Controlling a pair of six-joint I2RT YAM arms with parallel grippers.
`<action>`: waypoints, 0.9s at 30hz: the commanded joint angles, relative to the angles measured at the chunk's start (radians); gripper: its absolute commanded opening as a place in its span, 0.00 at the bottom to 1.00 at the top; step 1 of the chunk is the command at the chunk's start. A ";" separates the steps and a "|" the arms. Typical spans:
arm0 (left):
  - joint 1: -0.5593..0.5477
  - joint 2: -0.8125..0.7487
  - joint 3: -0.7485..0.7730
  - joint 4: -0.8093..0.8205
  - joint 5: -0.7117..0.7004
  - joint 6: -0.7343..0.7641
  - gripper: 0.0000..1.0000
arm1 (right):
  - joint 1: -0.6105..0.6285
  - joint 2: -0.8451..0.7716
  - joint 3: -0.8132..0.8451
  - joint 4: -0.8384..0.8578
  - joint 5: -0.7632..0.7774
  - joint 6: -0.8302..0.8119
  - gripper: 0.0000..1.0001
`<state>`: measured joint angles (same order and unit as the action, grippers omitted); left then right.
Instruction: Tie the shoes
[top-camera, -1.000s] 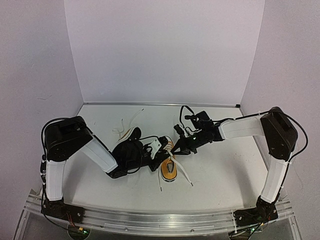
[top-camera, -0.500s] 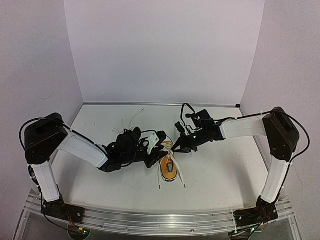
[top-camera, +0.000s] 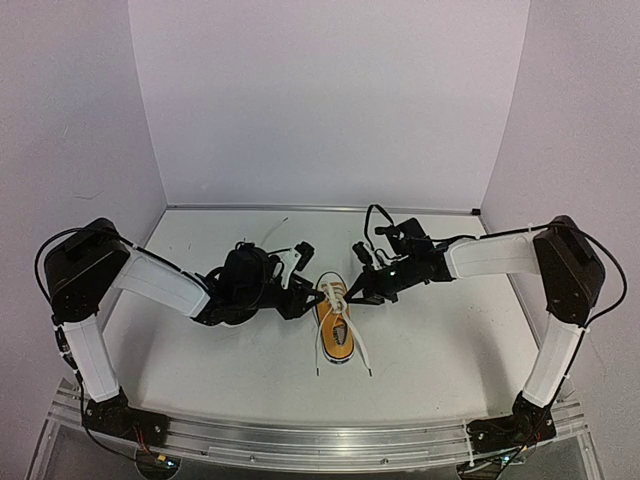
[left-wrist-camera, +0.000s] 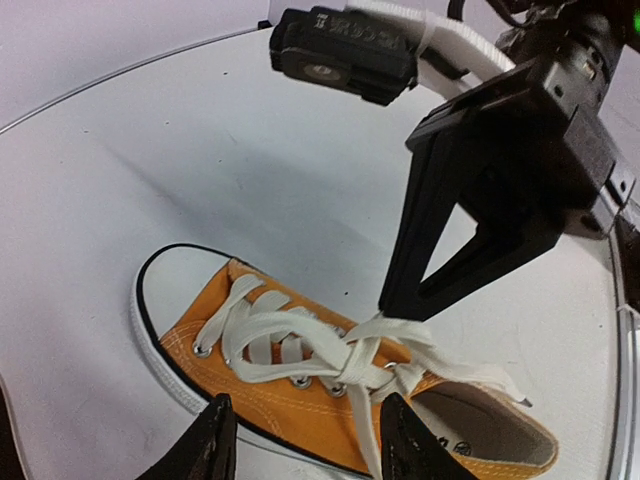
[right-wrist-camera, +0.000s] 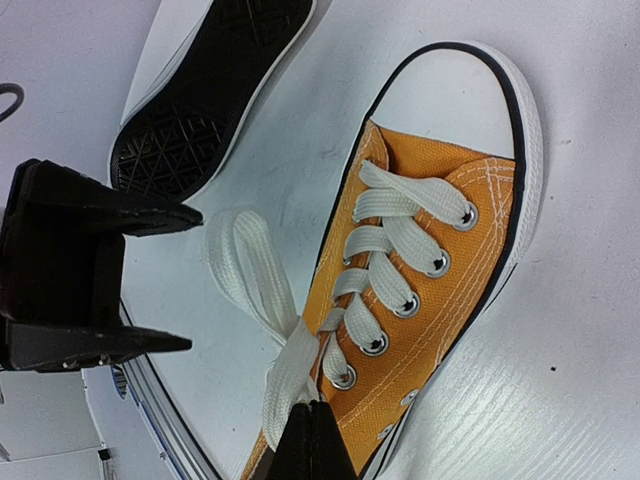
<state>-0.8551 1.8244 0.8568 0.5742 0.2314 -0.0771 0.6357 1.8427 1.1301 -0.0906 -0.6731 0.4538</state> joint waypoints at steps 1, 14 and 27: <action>0.006 0.004 0.075 0.000 0.088 -0.121 0.50 | 0.007 -0.040 -0.006 0.023 0.006 -0.004 0.00; 0.012 0.109 0.250 -0.124 0.105 -0.228 0.63 | 0.007 -0.049 -0.013 0.027 -0.002 -0.007 0.00; 0.012 0.146 0.299 -0.231 -0.027 -0.261 0.74 | 0.007 -0.057 -0.022 0.033 -0.002 -0.006 0.00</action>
<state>-0.8471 1.9653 1.1071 0.3831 0.2738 -0.3179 0.6365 1.8359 1.1160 -0.0857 -0.6742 0.4534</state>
